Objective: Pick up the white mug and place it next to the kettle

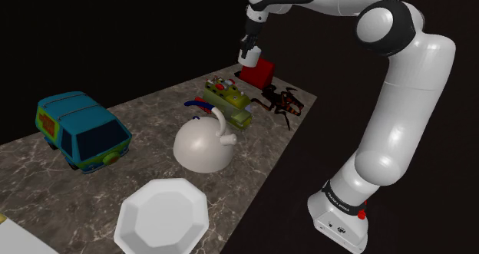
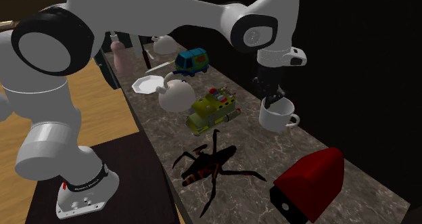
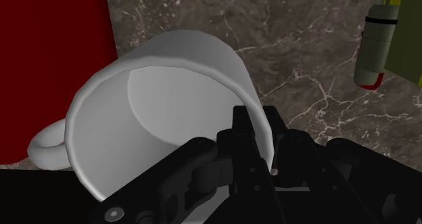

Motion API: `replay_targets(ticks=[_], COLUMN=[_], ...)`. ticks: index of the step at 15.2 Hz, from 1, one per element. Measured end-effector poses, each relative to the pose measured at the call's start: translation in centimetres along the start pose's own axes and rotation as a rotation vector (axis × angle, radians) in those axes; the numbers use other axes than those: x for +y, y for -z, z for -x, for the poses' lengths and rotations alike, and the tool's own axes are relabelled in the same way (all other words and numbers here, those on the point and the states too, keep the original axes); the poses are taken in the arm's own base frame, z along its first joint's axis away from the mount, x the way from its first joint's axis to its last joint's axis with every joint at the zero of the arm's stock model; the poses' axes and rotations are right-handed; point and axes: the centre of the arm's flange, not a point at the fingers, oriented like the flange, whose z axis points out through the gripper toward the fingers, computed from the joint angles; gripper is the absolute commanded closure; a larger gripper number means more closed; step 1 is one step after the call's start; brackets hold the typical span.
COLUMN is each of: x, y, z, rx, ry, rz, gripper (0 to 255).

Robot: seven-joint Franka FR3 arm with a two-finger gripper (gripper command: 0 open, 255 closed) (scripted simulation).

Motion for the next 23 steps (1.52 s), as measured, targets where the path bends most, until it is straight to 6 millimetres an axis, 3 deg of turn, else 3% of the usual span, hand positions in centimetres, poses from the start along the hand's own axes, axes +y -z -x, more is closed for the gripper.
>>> replay_targets(ticks=[17,23], x=[0.4,-3.8], y=[8.8,10.0], z=[-0.8,4.2], rx=[0.000,-0.001], ry=[0.000,0.000], rz=[0.000,0.000], gripper=[255,255])
